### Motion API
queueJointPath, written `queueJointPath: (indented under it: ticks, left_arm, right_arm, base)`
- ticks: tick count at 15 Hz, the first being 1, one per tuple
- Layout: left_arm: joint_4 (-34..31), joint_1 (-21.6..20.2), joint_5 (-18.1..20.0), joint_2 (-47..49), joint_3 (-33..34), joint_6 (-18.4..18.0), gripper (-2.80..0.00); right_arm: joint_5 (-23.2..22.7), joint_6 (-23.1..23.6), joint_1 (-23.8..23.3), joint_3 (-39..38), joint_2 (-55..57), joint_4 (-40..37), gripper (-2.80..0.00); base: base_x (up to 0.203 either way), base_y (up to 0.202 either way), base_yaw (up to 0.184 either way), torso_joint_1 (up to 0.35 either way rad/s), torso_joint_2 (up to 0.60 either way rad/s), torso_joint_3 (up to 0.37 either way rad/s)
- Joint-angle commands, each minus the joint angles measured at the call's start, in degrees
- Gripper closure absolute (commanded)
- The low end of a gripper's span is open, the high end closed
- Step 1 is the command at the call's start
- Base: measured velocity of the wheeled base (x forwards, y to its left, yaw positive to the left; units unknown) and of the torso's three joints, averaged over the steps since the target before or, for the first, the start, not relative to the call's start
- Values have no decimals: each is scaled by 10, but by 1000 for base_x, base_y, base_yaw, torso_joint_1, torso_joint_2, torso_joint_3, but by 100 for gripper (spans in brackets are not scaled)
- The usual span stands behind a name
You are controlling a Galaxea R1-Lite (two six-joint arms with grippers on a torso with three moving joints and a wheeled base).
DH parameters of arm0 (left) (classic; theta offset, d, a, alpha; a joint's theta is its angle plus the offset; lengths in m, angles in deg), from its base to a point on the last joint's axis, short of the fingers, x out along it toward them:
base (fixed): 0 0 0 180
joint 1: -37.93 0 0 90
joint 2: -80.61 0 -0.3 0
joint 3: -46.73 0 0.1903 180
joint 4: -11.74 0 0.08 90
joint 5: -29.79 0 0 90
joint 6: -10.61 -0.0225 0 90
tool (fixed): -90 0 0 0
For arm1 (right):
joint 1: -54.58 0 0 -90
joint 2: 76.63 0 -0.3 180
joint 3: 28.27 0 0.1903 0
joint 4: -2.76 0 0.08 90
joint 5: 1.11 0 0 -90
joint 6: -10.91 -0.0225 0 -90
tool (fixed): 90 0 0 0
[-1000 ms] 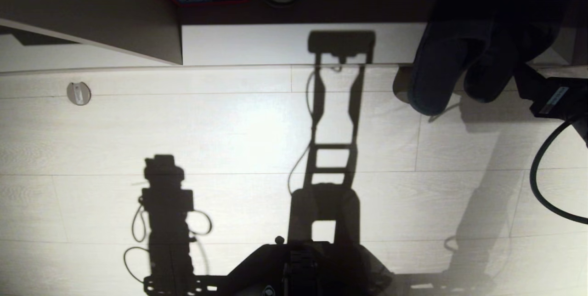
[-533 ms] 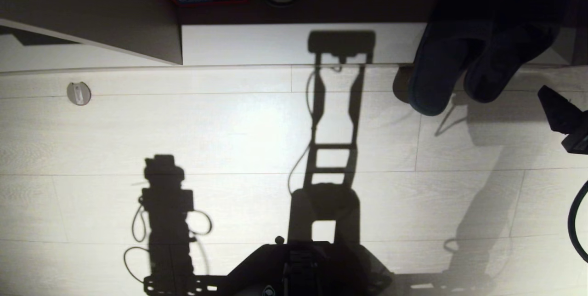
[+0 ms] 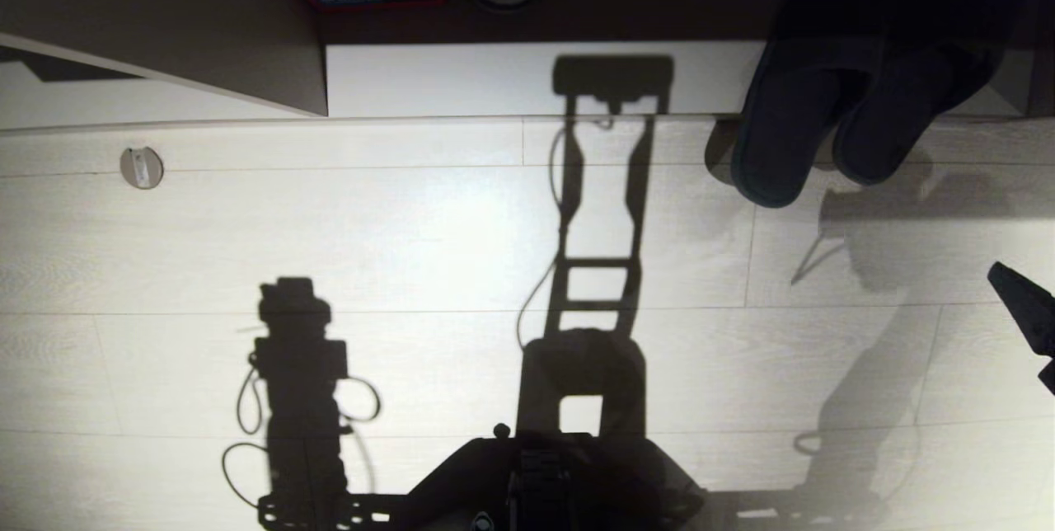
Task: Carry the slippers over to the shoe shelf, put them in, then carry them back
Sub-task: Pick up the slippers in the shoe cabinet
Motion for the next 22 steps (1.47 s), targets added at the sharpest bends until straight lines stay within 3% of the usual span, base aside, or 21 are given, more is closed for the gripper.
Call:
queueJointPath:
  ticks: [1,9,17,22]
  left_arm:
    - [0,0,0,0,0,0,0]
    - [0,0,0,0,0,0,0]
    - [0,0,0,0,0,0,0]
    - [0,0,0,0,0,0,0]
  right_arm:
    - [-10,0,-10,-13,-41,-6,0]
    - [-40,0,-43,-34,-146,-114,0]
    - [-41,-3,-62,-54,-345,-292,0]
    - [-41,-3,-48,-120,-420,-302,0]
  base:
    - [0,0,0,0,0,0]
    - [0,0,0,0,0,0]
    - [0,0,0,0,0,0]
    - [0,0,0,0,0,0]
